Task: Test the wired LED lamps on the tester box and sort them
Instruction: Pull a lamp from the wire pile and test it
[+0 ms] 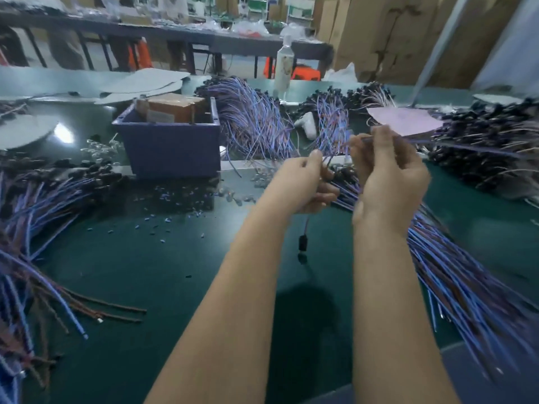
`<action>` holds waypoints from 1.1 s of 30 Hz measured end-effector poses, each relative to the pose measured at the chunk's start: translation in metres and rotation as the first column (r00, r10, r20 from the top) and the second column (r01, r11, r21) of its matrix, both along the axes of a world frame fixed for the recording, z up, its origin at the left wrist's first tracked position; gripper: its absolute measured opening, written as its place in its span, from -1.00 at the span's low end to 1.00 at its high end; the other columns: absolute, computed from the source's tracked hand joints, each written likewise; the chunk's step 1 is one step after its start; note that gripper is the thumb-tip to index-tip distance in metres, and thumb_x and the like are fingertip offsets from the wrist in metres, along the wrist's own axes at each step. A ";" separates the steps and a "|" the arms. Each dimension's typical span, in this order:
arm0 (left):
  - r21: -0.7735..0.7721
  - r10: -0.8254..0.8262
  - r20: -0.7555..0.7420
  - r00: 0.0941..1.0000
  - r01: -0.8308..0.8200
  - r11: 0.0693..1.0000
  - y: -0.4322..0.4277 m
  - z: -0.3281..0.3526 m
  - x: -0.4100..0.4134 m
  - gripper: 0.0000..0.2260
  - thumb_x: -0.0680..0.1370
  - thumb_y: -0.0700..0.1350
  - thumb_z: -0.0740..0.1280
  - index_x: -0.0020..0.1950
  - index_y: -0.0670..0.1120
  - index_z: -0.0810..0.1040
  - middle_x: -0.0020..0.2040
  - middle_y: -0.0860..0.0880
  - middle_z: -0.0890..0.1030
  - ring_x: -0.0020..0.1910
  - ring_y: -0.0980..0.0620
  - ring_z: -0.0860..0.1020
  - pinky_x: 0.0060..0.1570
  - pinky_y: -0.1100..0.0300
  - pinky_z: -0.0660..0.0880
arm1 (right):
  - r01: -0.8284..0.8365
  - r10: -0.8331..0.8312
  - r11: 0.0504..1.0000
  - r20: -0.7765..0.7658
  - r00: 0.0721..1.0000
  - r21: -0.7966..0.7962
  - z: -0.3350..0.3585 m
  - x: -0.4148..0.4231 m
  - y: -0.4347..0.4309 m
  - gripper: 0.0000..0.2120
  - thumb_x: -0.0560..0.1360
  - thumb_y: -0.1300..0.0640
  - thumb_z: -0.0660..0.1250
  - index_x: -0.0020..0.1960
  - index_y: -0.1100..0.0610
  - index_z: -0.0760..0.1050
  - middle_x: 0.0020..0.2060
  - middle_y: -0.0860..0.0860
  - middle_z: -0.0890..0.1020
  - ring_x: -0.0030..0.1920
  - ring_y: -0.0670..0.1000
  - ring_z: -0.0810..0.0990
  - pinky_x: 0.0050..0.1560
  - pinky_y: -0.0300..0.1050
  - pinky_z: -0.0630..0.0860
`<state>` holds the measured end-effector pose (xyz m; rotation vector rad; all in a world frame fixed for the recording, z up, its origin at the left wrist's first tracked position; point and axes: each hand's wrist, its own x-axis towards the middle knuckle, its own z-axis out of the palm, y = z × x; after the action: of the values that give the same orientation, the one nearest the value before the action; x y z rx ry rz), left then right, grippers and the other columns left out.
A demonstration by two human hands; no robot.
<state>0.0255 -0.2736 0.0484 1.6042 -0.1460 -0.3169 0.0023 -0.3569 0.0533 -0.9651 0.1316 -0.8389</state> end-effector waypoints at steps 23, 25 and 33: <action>0.195 0.071 0.221 0.973 -0.115 0.974 -0.140 -0.089 0.052 -0.74 0.52 -0.09 0.36 0.09 -0.09 0.32 -0.23 -0.01 0.56 -0.16 -0.06 0.53 -0.17 0.18 0.35 | 0.186 -0.053 0.940 -0.414 0.909 0.288 -0.090 0.007 -0.077 -0.85 0.57 0.25 0.17 0.09 0.19 0.47 -0.19 0.01 0.59 -0.17 -0.05 0.59 -0.24 -0.26 0.52; 0.004 0.212 0.207 0.955 -0.218 0.976 -0.116 -0.080 0.053 -0.86 0.54 -0.14 0.32 0.00 -0.08 0.37 -0.32 0.04 0.48 -0.28 0.02 0.46 -0.17 0.22 0.34 | 0.150 -0.040 0.958 -0.406 0.913 0.243 -0.083 0.016 -0.062 -0.84 0.57 0.28 0.15 0.03 0.14 0.48 -0.17 0.00 0.57 -0.12 -0.02 0.55 -0.17 -0.24 0.49; -0.417 0.716 -0.011 0.698 -0.654 0.631 0.065 -0.053 0.050 -0.87 0.59 -0.25 0.17 -0.09 -0.08 0.46 -0.25 0.01 0.54 -0.37 0.14 0.43 -0.35 0.28 0.40 | -0.493 0.258 0.779 -0.519 0.815 -0.388 -0.066 0.048 0.083 -0.80 0.54 0.30 0.19 -0.15 0.11 0.54 -0.20 0.11 0.66 -0.15 0.06 0.62 -0.03 -0.04 0.57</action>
<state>0.0757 -0.2085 -0.0042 1.1649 0.2837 0.4305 0.0500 -0.2736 -0.0124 -1.6202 0.0926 -0.2448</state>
